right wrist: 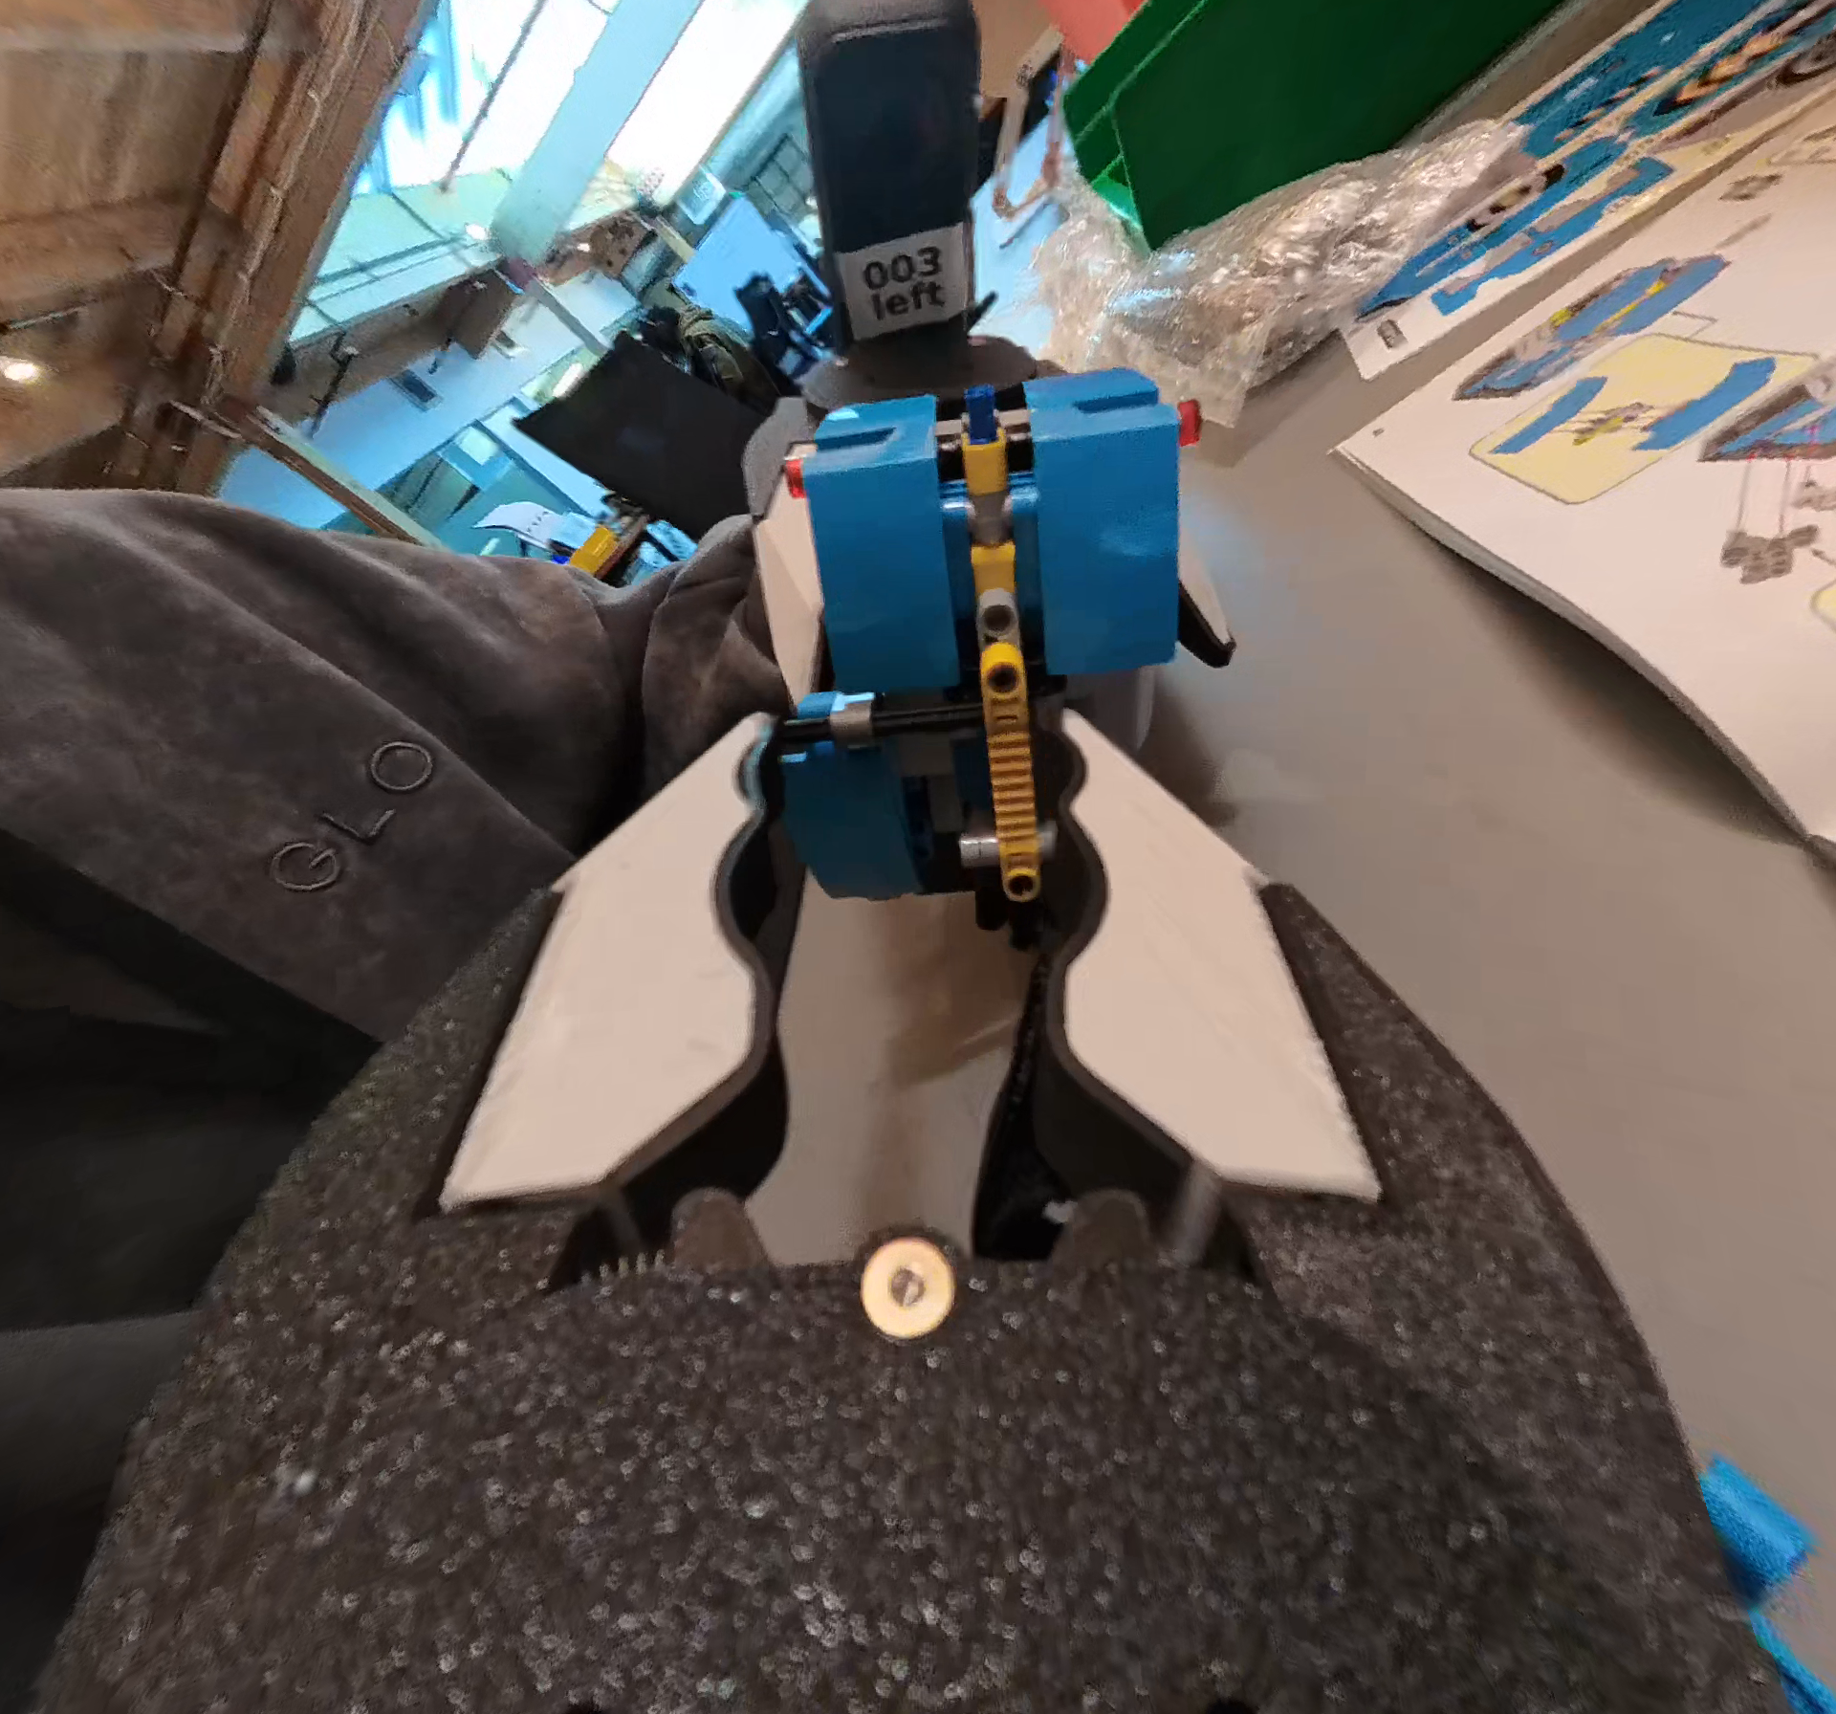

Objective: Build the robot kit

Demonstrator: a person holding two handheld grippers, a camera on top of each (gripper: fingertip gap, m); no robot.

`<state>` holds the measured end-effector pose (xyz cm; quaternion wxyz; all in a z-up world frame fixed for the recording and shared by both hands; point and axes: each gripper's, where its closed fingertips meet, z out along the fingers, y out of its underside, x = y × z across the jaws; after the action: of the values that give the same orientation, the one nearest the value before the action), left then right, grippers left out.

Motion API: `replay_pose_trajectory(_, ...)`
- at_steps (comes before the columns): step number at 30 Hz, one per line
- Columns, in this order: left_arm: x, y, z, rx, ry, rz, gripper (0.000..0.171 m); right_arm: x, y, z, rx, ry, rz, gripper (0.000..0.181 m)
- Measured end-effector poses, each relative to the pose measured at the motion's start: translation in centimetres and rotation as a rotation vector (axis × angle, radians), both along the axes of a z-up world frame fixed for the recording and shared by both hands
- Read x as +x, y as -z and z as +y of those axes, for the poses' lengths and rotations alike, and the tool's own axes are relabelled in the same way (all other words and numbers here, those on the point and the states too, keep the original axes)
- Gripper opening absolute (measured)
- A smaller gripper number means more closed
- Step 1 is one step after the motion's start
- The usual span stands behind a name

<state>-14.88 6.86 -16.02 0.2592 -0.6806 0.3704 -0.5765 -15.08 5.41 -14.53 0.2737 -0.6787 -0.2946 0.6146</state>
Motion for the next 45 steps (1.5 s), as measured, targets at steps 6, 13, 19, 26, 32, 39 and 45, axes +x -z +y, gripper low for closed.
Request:
replay_pose_trajectory(6, -0.8, 0.0, 1.6, -0.022, -0.098, -0.005, 0.086, 0.9, 1.3, -1.3, 0.172, 0.111, -0.235, 0.05)
replay_pose_trajectory(13, -0.7, 0.1, 1.8, -0.01, -0.113, 0.001, 0.086, -1.0, 2.9, -1.7, 0.267, 0.212, -0.434, 0.026)
replay_pose_trajectory(19, -1.0, 0.1, 2.2, -0.036, -0.131, -0.005, 0.086, 0.3, 2.5, -1.2, 0.362, 0.262, -0.516, 0.015)
replay_pose_trajectory(26, -1.0, 0.1, 2.2, -0.049, -0.13, -0.012, 0.086, 0.4, 1.9, -1.2, 0.303, 0.241, -0.405, 0.027)
replay_pose_trajectory(32, -0.9, 0.0, 2.0, -0.024, -0.123, -0.012, 0.086, 0.1, 0.8, 0.8, 0.206, 0.135, -0.171, 0.081)
replay_pose_trajectory(39, -0.7, 0.0, 1.3, 0.051, -0.105, 0.008, 0.086, -1.0, 0.4, 1.3, 0.054, 0.022, -0.05, 0.063)
replay_pose_trajectory(45, -0.5, 0.0, 0.9, 0.087, -0.095, 0.024, 0.086, -1.0, 0.5, 0.6, 0.156, -0.026, -0.138, 0.05)
